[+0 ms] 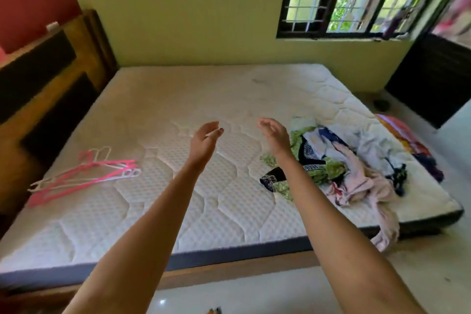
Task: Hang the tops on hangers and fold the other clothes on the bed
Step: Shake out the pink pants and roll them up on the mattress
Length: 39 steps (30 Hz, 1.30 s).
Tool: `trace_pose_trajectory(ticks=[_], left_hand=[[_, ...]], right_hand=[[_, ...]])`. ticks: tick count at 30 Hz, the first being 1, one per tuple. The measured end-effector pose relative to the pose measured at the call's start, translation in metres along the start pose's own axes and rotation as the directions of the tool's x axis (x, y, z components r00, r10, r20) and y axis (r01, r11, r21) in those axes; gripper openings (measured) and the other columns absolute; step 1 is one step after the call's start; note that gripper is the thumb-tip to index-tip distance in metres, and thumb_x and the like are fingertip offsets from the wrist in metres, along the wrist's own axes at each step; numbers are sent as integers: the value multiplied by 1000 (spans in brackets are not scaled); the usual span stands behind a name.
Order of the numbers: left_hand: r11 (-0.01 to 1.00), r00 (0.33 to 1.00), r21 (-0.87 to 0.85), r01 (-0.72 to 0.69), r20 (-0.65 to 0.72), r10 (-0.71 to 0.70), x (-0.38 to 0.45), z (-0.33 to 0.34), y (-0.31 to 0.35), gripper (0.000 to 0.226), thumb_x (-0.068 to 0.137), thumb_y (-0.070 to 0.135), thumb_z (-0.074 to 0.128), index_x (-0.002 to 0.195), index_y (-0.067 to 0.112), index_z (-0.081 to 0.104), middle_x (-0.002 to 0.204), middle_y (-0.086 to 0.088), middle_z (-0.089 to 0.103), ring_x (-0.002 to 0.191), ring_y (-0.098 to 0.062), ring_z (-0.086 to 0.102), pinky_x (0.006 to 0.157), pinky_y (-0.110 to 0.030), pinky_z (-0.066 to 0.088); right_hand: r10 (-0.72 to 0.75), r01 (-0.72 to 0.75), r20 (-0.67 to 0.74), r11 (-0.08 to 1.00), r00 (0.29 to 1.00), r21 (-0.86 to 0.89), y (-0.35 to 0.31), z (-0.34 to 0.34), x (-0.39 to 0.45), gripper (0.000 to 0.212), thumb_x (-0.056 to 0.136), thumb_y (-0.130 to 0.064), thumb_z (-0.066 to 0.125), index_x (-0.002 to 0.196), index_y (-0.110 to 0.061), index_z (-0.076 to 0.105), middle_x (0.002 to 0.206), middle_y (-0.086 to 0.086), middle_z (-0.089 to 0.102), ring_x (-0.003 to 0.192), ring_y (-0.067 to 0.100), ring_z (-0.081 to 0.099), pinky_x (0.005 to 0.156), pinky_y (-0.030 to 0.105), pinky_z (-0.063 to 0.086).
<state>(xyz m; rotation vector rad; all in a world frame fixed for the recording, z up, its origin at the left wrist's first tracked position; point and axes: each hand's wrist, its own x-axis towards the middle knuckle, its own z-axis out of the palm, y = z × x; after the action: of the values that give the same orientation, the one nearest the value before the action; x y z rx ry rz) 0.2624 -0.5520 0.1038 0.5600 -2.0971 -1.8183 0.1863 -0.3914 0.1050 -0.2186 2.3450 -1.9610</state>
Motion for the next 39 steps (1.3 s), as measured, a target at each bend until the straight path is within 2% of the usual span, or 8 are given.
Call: trace_pose_trajectory(ticks=[10, 13, 16, 20, 27, 31, 35, 39], left_hand=[[996, 958, 80, 42, 280, -63, 57, 142, -17, 35, 88, 15, 56, 122, 9, 58, 121, -12, 62, 113, -27, 57, 98, -37, 43], [990, 950, 134, 41, 302, -80, 73, 186, -31, 34, 90, 17, 56, 123, 11, 57, 123, -8, 60, 109, -23, 58, 90, -29, 44], [982, 951, 178, 69, 285, -118, 90, 233, -42, 34, 91, 16, 56, 124, 11, 57, 121, -4, 59, 100, -15, 55, 76, -22, 43], [961, 939, 248, 126, 282, -196, 116, 309, -61, 33, 90, 15, 56, 122, 11, 58, 125, -7, 60, 112, -23, 57, 90, -32, 44], [917, 896, 359, 175, 328, -299, 137, 430, -86, 36, 93, 17, 53, 127, 7, 54, 129, -11, 57, 118, -26, 53, 90, -28, 40], [892, 863, 391, 227, 344, -370, 136, 466, -106, 37, 92, 22, 55, 127, 8, 54, 128, -10, 57, 117, -26, 53, 96, -35, 42], [874, 845, 408, 266, 337, -414, 133, 479, -118, 36, 92, 19, 55, 126, 8, 54, 125, -11, 59, 112, -25, 55, 90, -35, 44], [843, 771, 490, 224, 440, -461, 136, 477, -114, 44, 85, 10, 61, 128, 10, 52, 127, -12, 57, 111, -24, 56, 89, -33, 46]], right_hand=[[178, -173, -243, 984, 953, 44, 63, -103, 49, 23, 90, -21, 58, 109, -9, 64, 118, 5, 62, 102, 14, 56, 77, 19, 43], [241, -246, -253, 969, 937, 12, 85, -129, 75, 21, 91, -21, 56, 107, -10, 64, 118, 4, 61, 99, 11, 54, 70, 17, 41], [316, -343, -220, 934, 923, -100, 116, -160, 110, 27, 92, -22, 55, 112, -6, 63, 119, 7, 63, 105, 18, 56, 78, 20, 36], [426, -468, -226, 865, 876, -182, 166, -217, 158, 30, 89, -19, 55, 109, 2, 65, 113, 17, 65, 107, 30, 58, 75, 30, 42], [603, -712, -382, 550, 700, -437, 267, -310, 196, 42, 88, -38, 54, 124, -16, 54, 131, 14, 49, 120, 37, 46, 96, 40, 38], [775, -715, -254, 333, 579, -615, 307, -333, 194, 58, 91, -40, 52, 140, -12, 37, 147, 14, 31, 132, 36, 34, 106, 43, 31], [788, -685, -185, 362, 587, -632, 317, -337, 194, 48, 89, -18, 58, 131, 0, 41, 115, 13, 57, 114, 28, 53, 94, 33, 44], [802, -708, -73, 476, 593, -521, 270, -327, 216, 15, 93, -22, 48, 90, -8, 49, 73, 4, 45, 67, 17, 49, 61, 27, 40]])
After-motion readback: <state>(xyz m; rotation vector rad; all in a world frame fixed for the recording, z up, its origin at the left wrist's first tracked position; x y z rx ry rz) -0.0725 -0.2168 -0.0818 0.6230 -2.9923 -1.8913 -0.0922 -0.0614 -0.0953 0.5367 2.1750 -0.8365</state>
